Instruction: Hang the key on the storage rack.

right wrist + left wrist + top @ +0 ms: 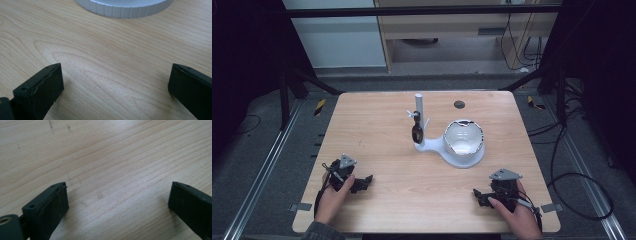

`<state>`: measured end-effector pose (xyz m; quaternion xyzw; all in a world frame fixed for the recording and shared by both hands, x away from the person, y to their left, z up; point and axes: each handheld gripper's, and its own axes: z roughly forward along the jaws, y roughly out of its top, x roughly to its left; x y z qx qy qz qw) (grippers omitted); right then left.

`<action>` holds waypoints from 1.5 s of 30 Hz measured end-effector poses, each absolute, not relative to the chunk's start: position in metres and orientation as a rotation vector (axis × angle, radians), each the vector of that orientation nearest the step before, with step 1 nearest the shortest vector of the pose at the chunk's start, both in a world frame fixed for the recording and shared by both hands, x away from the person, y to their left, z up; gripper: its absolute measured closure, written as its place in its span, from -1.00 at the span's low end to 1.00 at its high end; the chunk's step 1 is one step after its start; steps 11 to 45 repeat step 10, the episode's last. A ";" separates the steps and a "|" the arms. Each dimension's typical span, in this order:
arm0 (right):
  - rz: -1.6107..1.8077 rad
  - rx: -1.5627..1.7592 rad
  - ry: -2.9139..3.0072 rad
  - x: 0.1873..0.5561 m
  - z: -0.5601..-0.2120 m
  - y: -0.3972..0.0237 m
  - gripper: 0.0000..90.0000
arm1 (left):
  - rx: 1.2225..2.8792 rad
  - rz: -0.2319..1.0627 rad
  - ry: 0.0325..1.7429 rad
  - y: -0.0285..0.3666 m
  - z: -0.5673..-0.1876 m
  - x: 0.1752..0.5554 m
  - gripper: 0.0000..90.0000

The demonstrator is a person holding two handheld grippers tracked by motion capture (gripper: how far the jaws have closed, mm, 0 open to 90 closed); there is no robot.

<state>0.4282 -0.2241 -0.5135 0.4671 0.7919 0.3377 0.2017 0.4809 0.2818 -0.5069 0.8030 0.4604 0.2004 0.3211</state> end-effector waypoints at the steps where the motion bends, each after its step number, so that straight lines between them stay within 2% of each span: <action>1: 0.943 1.303 2.211 0.428 -0.514 -0.224 -0.99 | 2.105 0.528 1.206 0.282 -0.508 0.481 -1.00; 45: 0.940 1.306 2.210 0.428 -0.513 -0.224 -0.99 | 2.097 0.528 1.200 0.282 -0.508 0.480 -1.00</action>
